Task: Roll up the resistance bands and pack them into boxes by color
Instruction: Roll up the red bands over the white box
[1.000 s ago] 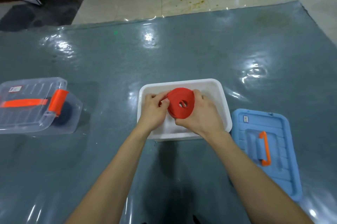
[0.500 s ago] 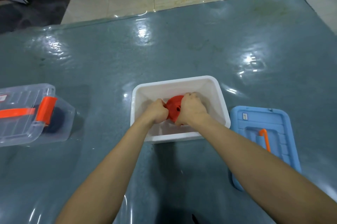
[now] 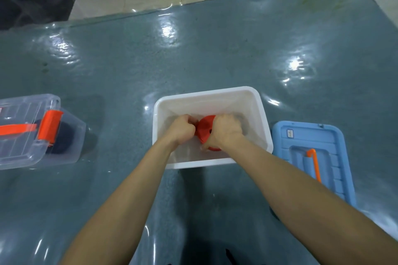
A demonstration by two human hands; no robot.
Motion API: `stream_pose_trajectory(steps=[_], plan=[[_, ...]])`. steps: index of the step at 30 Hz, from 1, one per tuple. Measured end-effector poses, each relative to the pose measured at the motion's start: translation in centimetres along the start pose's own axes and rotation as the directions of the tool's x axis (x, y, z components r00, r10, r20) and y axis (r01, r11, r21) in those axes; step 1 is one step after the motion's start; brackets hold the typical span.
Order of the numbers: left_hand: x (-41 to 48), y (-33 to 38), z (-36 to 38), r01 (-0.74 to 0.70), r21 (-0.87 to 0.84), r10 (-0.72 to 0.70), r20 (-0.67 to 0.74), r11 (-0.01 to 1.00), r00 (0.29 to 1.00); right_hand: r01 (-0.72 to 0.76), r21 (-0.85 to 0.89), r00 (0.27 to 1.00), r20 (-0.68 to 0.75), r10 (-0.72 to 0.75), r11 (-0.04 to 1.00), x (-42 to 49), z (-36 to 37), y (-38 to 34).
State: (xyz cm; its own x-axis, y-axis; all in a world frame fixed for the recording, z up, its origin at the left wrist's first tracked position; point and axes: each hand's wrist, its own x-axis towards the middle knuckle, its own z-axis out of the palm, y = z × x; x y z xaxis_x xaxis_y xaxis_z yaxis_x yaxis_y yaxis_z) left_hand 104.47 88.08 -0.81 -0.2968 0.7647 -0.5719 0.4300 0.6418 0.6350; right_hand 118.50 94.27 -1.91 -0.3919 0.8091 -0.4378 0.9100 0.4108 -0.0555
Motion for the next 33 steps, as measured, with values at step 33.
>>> stream_pose_trajectory(steps=[33], plan=[[-9.7,0.4,7.9,-0.021,0.733,0.495,-0.438,0.68,0.751,-0.376,0.665,0.66,-0.297,0.69,0.645,-16.6,7.2,22.1]])
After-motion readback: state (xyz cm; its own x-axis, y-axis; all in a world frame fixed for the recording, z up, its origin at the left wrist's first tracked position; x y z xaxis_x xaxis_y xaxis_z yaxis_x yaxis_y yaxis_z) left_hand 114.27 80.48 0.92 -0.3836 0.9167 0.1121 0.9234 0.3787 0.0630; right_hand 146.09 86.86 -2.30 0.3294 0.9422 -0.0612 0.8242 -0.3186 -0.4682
